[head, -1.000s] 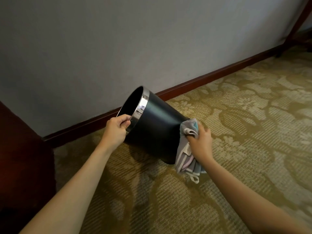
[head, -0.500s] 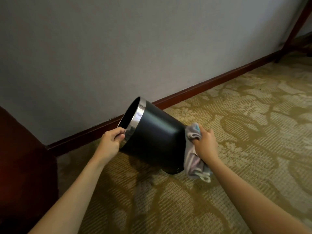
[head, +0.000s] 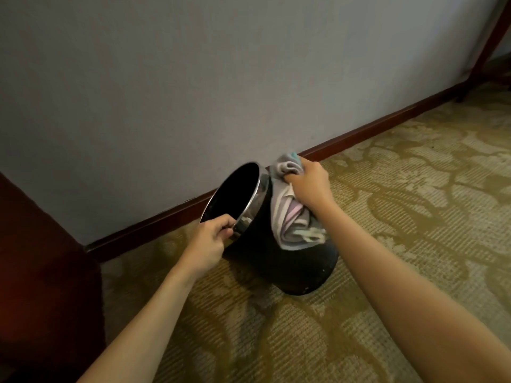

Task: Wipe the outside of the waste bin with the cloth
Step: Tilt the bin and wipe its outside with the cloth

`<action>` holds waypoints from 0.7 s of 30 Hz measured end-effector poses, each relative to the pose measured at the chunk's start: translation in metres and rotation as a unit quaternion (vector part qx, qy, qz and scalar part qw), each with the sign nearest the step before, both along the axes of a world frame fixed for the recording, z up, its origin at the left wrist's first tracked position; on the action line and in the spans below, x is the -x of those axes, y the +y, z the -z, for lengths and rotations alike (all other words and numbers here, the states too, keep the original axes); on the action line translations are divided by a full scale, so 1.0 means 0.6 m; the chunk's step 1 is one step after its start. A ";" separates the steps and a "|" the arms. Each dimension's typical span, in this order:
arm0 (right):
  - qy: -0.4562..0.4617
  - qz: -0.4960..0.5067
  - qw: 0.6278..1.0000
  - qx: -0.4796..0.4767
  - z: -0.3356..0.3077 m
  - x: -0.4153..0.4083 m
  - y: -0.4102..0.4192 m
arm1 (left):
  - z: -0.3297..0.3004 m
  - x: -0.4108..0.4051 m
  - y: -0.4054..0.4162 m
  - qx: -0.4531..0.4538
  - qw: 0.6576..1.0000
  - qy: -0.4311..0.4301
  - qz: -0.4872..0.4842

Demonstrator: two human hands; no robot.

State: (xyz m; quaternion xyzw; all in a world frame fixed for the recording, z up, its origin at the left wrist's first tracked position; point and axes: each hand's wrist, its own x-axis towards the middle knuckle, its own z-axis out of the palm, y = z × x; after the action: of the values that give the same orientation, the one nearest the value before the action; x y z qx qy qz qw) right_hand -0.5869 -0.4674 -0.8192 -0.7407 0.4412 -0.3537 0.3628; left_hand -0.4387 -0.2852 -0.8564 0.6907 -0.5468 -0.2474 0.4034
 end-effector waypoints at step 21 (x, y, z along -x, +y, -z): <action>0.048 0.036 0.995 -0.078 0.026 0.082 -0.058 | -0.011 0.020 -0.008 -0.045 0.996 -0.042 0.065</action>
State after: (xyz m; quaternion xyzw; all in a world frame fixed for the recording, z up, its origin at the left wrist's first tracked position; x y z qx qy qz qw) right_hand -0.6360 -0.5023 -0.8350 -0.7099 0.5110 -0.2950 0.3845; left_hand -0.4509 -0.2901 -0.8498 0.6809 -0.5952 -0.2681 0.3320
